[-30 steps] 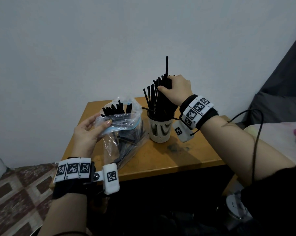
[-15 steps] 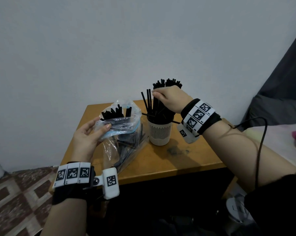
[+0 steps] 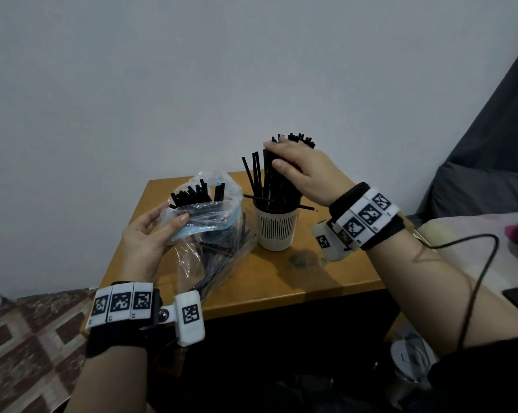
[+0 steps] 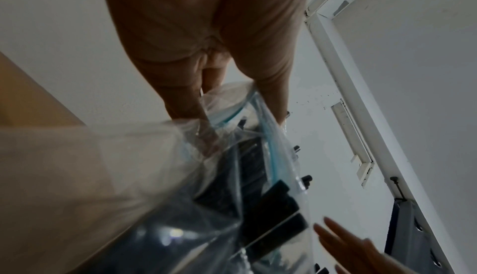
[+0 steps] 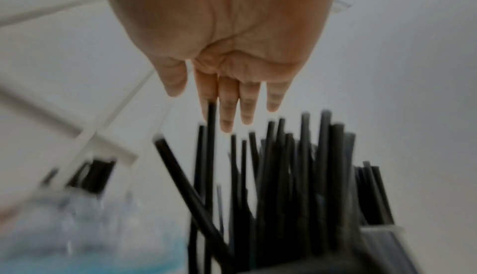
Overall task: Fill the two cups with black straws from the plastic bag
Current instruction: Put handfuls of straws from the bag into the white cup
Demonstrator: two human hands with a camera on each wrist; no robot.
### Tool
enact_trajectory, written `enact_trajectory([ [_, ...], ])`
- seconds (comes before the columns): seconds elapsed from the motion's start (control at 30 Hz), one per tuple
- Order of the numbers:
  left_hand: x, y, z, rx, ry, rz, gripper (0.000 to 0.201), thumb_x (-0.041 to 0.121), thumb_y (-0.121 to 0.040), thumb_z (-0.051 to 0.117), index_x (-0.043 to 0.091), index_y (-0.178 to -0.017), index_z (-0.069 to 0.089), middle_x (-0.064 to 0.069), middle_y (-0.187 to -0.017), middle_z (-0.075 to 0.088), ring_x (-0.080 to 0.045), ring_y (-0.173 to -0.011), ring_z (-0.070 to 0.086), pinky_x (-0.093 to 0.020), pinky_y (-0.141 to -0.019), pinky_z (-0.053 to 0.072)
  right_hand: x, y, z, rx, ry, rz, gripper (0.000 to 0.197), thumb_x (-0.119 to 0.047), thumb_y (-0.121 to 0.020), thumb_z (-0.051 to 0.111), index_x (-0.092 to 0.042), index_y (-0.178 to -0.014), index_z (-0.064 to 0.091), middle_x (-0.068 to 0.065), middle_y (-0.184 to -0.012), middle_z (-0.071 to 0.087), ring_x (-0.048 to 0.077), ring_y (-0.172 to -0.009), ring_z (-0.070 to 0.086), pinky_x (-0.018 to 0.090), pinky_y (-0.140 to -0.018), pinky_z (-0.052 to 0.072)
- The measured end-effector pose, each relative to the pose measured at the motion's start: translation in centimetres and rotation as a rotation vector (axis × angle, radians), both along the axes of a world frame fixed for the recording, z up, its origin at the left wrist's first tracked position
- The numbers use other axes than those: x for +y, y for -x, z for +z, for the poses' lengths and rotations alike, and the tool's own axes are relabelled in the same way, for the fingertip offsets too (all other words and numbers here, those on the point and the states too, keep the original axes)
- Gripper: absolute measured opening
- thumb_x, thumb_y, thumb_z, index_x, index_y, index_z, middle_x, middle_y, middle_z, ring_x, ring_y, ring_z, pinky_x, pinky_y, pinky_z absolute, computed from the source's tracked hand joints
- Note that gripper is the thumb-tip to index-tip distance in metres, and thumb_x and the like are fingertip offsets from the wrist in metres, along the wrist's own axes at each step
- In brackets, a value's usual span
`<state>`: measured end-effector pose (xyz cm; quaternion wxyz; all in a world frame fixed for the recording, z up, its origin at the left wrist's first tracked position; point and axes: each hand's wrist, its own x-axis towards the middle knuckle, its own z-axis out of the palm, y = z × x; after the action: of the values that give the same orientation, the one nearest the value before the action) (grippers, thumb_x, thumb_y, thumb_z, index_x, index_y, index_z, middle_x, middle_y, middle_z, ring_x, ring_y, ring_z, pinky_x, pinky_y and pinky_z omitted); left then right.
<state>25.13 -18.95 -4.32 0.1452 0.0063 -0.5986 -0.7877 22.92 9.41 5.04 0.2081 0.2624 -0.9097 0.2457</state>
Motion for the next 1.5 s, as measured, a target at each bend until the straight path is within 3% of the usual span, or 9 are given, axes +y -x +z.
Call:
enact_trajectory([
  [0.13,-0.1,0.3,-0.3,0.006,0.001,0.02,0.07,0.022,-0.056,0.081,0.007,-0.122,0.06,-0.01,-0.111,0.068,-0.024,-0.094,0.069,-0.029,-0.071,0.06,1.2,-2.4,-0.2,0.108,0.343,-0.097,0.03,-0.008,-0.092,0.052,-0.021,-0.116,0.064,-0.006,-0.115,0.064,0.002,-0.107,0.055,0.012,-0.092,0.043],
  [0.3,0.0,0.3,-0.7,0.006,0.0,0.02,0.078,0.026,-0.054,0.083,0.003,-0.125,0.059,-0.014,-0.113,0.068,-0.026,-0.094,0.069,-0.032,-0.074,0.06,2.5,-2.9,-3.8,0.024,0.485,-0.256,0.027,-0.001,-0.083,0.057,-0.028,-0.087,0.064,-0.015,-0.089,0.064,0.007,-0.091,0.061,0.029,-0.085,0.052],
  [0.43,0.1,0.3,-0.8,-0.012,-0.01,0.028,0.078,0.027,-0.052,0.085,0.005,-0.123,0.06,-0.015,-0.115,0.067,-0.031,-0.099,0.068,-0.036,-0.076,0.06,2.3,-2.5,-6.5,-0.129,0.489,-0.346,0.015,-0.01,-0.083,0.068,-0.025,-0.085,0.064,-0.015,-0.083,0.061,0.013,-0.087,0.06,0.03,-0.078,0.053],
  [0.63,0.3,0.1,-0.4,-0.012,0.001,0.024,0.07,0.024,-0.055,0.083,0.009,-0.121,0.061,-0.014,-0.115,0.066,-0.028,-0.099,0.068,-0.031,-0.073,0.06,1.3,-1.7,-7.4,-0.19,0.419,-0.412,0.011,-0.016,-0.084,0.07,-0.014,-0.094,0.071,-0.008,-0.076,0.059,0.0,-0.071,0.053,0.005,-0.059,0.034],
  [0.9,0.1,0.1,-0.5,-0.021,0.005,0.025,0.071,0.023,-0.057,0.082,0.007,-0.123,0.06,-0.015,-0.117,0.066,-0.029,-0.1,0.068,-0.034,-0.076,0.06,1.9,-2.8,-6.2,-0.113,0.422,-0.435,0.007,-0.013,-0.085,0.068,-0.011,-0.087,0.074,-0.006,-0.076,0.063,0.003,-0.068,0.051,0.005,-0.054,0.034],
  [1.17,0.9,-0.3,-0.3,0.0,-0.027,0.005,0.065,0.018,-0.058,0.078,0.009,-0.12,0.06,-0.01,-0.109,0.067,-0.017,-0.085,0.07,-0.022,-0.065,0.059,2.1,-4.9,-3.7,0.037,0.81,-0.399,0.016,-0.012,-0.073,0.072,-0.023,-0.064,0.065,-0.01,-0.064,0.063,0.0,-0.059,0.056,0.016,-0.06,0.049],
  [1.27,1.0,-0.1,-0.4,0.005,-0.028,-0.003,0.069,0.017,-0.058,0.078,0.007,-0.123,0.059,-0.01,-0.111,0.067,-0.018,-0.088,0.069,-0.02,-0.065,0.058,1.9,-4.8,-3.3,-0.007,0.737,-0.424,0.015,-0.007,-0.076,0.07,-0.019,-0.068,0.066,-0.008,-0.066,0.063,0.001,-0.061,0.056,0.012,-0.059,0.046],
  [1.4,0.7,0.2,-0.5,0.012,-0.013,0.011,0.073,0.019,-0.057,0.08,0.005,-0.125,0.059,-0.015,-0.115,0.066,-0.018,-0.087,0.069,-0.02,-0.063,0.057,1.7,-4.2,-4.0,-0.093,0.347,-0.484,0.044,-0.003,-0.082,0.061,-0.026,-0.119,0.062,-0.004,-0.074,0.066,0.005,-0.071,0.058,0.021,-0.069,0.045],
  [1.5,0.5,0.2,-0.6,0.009,-0.005,0.012,0.074,0.02,-0.056,0.081,0.006,-0.125,0.059,-0.014,-0.116,0.065,-0.022,-0.092,0.069,-0.021,-0.063,0.058,1.5,-3.5,-4.8,-0.142,0.106,-0.529,0.054,0.003,-0.085,0.048,-0.026,-0.13,0.055,0.009,-0.09,0.068,0.021,-0.085,0.056,0.031,-0.073,0.048],
])
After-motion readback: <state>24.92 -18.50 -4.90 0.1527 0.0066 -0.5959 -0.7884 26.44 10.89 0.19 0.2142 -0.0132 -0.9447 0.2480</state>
